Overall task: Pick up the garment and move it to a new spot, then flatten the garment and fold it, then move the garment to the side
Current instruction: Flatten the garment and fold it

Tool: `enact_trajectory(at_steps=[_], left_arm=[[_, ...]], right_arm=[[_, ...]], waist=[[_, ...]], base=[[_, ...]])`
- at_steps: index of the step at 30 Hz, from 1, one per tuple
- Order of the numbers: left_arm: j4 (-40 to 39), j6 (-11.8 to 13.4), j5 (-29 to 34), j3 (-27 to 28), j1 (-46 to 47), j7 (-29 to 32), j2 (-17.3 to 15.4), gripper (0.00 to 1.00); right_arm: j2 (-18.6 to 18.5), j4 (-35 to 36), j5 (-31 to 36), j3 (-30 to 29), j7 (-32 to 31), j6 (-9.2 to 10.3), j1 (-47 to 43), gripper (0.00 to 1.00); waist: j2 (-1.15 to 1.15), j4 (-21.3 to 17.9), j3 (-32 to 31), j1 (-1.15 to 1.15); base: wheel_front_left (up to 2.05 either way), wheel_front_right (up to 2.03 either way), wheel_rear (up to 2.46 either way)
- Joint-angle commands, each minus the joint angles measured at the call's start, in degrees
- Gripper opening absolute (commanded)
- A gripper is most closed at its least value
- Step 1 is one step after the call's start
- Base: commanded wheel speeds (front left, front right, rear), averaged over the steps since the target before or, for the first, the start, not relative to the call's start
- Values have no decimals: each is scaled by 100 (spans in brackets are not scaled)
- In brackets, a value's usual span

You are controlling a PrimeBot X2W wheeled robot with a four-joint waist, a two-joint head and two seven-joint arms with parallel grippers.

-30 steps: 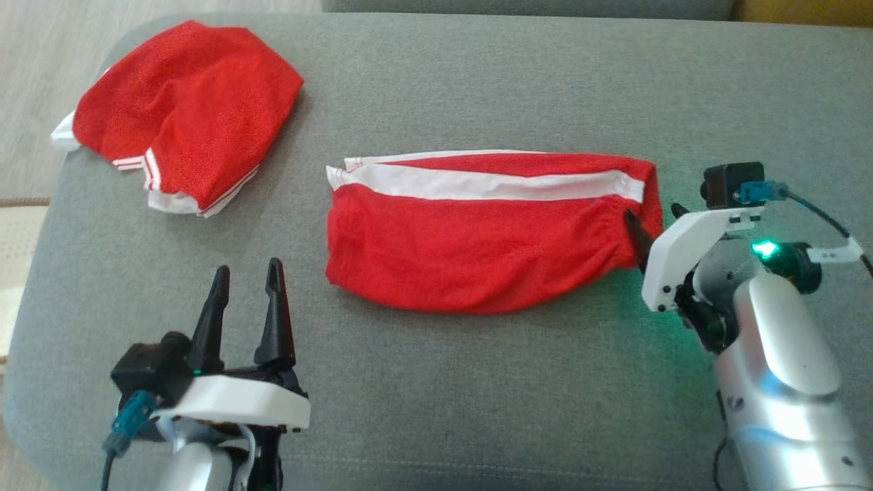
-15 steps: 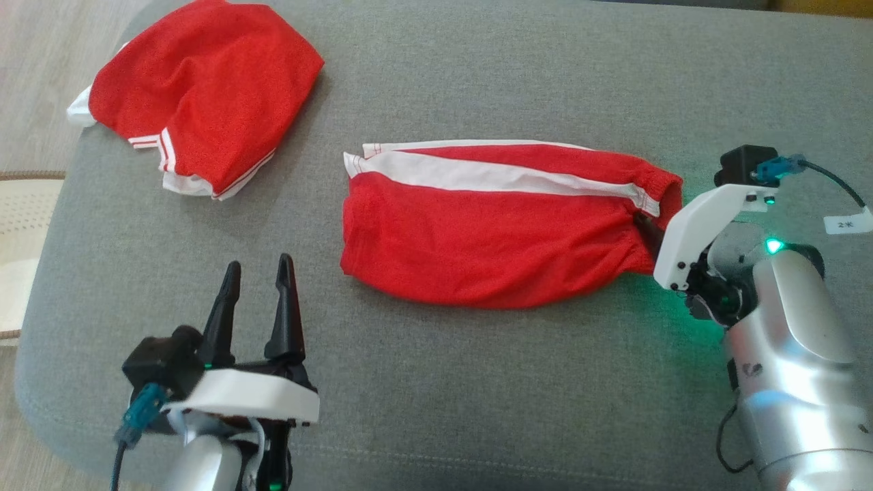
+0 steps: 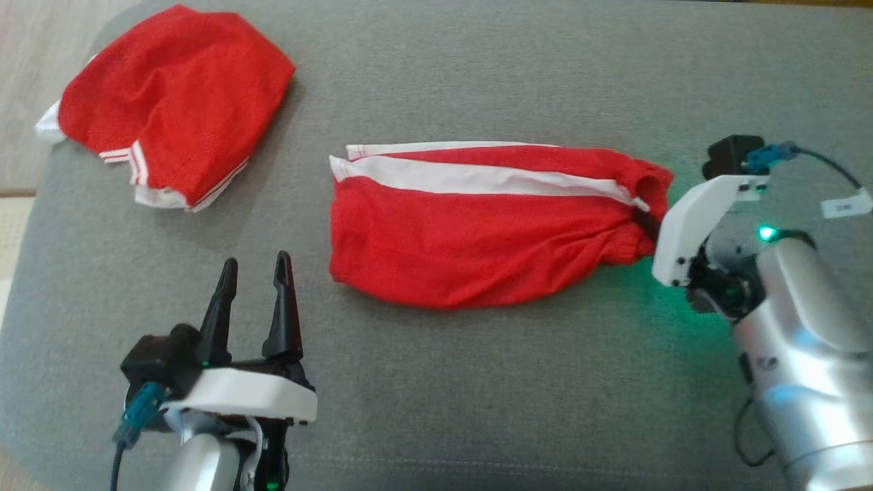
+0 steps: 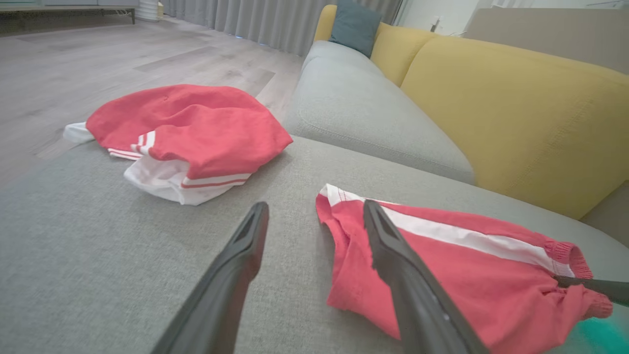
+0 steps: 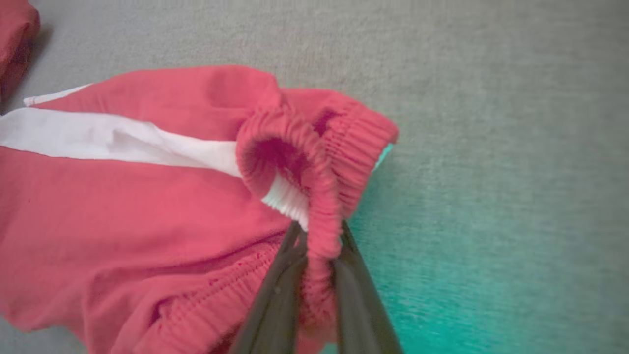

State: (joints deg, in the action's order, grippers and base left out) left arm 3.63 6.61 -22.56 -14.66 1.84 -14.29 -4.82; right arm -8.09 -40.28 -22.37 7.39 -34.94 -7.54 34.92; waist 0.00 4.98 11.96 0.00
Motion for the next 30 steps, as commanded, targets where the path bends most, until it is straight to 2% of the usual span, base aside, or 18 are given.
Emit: enact_trajectory(at_steps=[1, 9, 13, 18, 30], left_arm=[[-223, -6, 55, 181, 222, -70, -11, 100], [-343, -14, 90, 153, 220, -70, -19, 100], [-377, -15, 100, 138, 248, -70, -34, 100], [-365, -22, 101, 125, 298, -71, -56, 100], [-208, -30, 18, 48, 287, -50, -38, 100]], right_arm=[[-169, 256, -66, 120, -37, 5, 170, 0], [-1164, 917, -403, 255, -392, 5, 25, 0], [-1428, 1182, -500, 86, -516, 5, -82, 0], [-1256, 1448, -670, 33, -608, 5, -215, 0], [-401, 2217, -1535, 683, -644, 5, -305, 0]], waist=[[0, -88, -20, 0], [0, -450, 21, 0], [0, -546, 83, 0], [0, -602, 125, 0], [0, -352, -157, 0]], base=[[0, 0, 0], [0, 0, 0], [0, 0, 0], [0, 0, 0], [0, 0, 0]])
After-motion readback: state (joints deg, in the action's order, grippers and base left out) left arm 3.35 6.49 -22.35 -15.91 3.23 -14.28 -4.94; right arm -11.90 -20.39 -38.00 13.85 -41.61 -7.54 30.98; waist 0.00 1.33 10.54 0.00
